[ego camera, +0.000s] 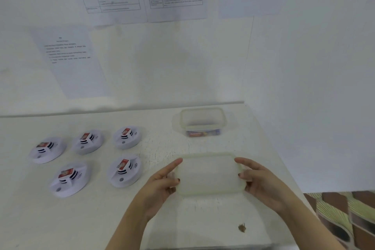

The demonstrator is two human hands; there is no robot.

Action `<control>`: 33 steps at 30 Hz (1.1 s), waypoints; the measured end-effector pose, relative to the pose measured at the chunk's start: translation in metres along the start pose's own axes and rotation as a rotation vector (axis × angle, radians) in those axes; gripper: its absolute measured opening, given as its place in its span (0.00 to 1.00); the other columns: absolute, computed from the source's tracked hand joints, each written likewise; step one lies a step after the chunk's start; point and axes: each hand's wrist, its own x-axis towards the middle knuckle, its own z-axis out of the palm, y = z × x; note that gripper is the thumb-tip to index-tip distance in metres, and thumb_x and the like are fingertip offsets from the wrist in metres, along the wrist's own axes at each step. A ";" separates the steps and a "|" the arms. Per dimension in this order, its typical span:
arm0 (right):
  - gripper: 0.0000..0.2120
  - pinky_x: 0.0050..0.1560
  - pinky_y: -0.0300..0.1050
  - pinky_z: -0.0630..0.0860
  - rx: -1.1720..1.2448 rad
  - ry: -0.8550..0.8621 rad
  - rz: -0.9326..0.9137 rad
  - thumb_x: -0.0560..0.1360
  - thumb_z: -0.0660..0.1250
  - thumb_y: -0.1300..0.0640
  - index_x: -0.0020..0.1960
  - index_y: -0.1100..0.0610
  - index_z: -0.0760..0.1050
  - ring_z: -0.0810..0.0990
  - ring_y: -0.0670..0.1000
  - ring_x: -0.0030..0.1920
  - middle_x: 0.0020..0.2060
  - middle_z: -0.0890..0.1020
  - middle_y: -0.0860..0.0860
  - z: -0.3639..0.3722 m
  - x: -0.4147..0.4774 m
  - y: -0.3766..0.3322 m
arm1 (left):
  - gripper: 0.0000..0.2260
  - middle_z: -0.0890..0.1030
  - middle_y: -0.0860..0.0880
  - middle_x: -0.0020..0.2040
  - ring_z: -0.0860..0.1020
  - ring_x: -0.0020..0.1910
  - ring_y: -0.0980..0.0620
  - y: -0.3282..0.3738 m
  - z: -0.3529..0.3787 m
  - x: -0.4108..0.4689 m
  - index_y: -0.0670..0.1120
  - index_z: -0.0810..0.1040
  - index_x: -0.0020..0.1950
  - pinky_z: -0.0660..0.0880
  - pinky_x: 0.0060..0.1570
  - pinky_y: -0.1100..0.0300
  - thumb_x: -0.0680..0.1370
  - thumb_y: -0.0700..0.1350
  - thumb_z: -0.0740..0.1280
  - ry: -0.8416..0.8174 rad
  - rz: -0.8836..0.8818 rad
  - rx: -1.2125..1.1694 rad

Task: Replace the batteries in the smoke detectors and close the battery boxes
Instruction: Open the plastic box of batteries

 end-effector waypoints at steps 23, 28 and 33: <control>0.20 0.40 0.30 0.74 -0.647 0.109 -0.283 0.76 0.66 0.59 0.61 0.37 0.72 0.82 0.43 0.43 0.53 0.78 0.40 0.042 -0.022 0.013 | 0.19 0.80 0.51 0.39 0.80 0.36 0.55 -0.017 0.025 -0.017 0.61 0.66 0.65 0.77 0.40 0.62 0.78 0.47 0.68 0.148 0.203 0.752; 0.13 0.49 0.43 0.77 -0.503 0.012 -0.136 0.75 0.65 0.65 0.49 0.50 0.84 0.80 0.51 0.47 0.45 0.79 0.53 0.035 -0.016 0.009 | 0.17 0.78 0.48 0.53 0.80 0.47 0.51 -0.014 0.031 -0.016 0.62 0.73 0.59 0.76 0.39 0.64 0.79 0.40 0.64 0.070 0.143 0.546; 0.13 0.47 0.45 0.80 -0.258 -0.049 -0.001 0.74 0.63 0.71 0.50 0.58 0.82 0.82 0.54 0.47 0.47 0.83 0.56 0.032 -0.008 0.004 | 0.14 0.80 0.44 0.44 0.78 0.43 0.47 -0.014 0.028 -0.006 0.52 0.75 0.54 0.75 0.43 0.56 0.79 0.33 0.62 -0.017 0.052 0.319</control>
